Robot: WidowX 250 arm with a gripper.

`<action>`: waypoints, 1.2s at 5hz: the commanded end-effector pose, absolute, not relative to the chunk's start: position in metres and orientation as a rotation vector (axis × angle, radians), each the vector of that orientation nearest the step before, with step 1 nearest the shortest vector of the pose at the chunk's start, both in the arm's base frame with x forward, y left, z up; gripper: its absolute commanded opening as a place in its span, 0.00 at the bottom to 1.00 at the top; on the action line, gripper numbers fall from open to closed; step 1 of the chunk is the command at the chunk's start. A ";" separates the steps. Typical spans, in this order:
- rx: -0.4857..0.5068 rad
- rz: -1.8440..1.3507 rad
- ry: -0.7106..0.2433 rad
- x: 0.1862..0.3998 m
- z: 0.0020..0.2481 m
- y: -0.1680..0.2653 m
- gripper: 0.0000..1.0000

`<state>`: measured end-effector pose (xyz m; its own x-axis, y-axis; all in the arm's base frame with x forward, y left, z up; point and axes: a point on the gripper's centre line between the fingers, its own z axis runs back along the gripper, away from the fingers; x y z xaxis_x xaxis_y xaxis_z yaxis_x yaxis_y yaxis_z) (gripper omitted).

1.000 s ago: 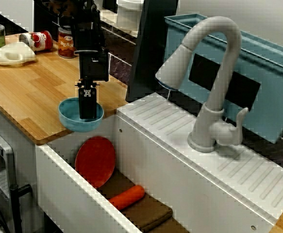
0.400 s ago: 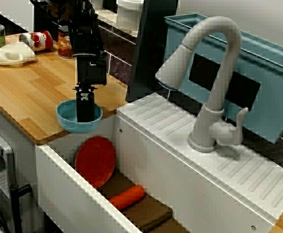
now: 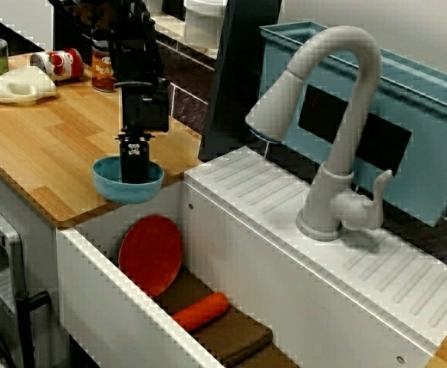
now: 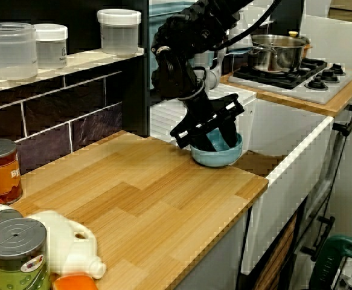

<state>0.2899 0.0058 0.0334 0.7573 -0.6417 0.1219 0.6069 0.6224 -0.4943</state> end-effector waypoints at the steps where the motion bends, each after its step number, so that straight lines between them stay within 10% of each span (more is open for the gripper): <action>1: -0.505 -0.722 -0.013 0.297 0.059 0.019 1.00; 6: -0.510 -0.679 -0.041 0.308 0.087 0.045 1.00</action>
